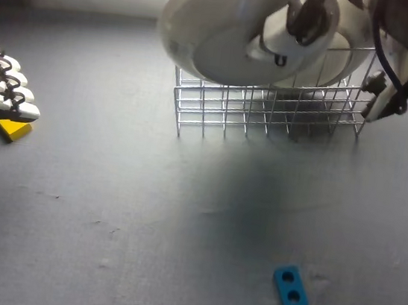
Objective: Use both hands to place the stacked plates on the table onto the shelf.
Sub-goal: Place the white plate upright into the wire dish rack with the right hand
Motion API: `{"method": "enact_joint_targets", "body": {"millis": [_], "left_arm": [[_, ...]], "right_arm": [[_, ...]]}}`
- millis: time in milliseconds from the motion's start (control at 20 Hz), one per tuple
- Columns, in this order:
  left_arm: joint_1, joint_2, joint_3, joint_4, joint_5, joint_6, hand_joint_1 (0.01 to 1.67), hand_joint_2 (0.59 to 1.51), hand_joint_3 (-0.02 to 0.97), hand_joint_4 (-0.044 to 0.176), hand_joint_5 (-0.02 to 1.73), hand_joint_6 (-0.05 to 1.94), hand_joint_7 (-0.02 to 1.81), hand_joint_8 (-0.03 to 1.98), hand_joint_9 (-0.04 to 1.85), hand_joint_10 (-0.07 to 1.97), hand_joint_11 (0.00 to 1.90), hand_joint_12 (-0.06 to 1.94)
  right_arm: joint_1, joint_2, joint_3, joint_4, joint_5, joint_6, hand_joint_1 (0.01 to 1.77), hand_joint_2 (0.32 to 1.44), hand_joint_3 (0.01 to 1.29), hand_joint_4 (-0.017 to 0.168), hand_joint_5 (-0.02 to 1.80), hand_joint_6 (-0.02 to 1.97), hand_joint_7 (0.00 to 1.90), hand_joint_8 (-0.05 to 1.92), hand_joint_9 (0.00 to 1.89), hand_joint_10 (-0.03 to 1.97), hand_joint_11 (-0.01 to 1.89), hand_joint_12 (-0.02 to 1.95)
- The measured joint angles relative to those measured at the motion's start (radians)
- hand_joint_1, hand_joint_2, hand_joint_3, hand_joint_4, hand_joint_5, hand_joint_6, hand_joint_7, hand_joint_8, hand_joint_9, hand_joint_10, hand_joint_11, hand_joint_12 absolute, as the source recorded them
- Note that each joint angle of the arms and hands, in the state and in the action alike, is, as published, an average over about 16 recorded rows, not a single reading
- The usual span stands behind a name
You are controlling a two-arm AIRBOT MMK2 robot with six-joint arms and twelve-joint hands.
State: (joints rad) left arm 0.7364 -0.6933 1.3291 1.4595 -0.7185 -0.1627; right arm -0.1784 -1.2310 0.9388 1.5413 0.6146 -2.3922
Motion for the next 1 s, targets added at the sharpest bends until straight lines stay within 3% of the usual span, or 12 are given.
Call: {"method": "enact_joint_targets", "body": {"millis": [1000], "left_arm": [[0.002,0.0,-0.003,0.0,-0.001,0.0,0.02,1.113,0.019,0.001,0.05,0.01,0.07,0.01,0.03,0.01,0.02,0.01]], "right_arm": [[-0.032,-0.049,0.112,0.003,-0.063,0.001,1.28,0.95,0.02,-0.003,1.07,0.79,1.31,0.41,1.5,0.05,1.01,1.14]]}}
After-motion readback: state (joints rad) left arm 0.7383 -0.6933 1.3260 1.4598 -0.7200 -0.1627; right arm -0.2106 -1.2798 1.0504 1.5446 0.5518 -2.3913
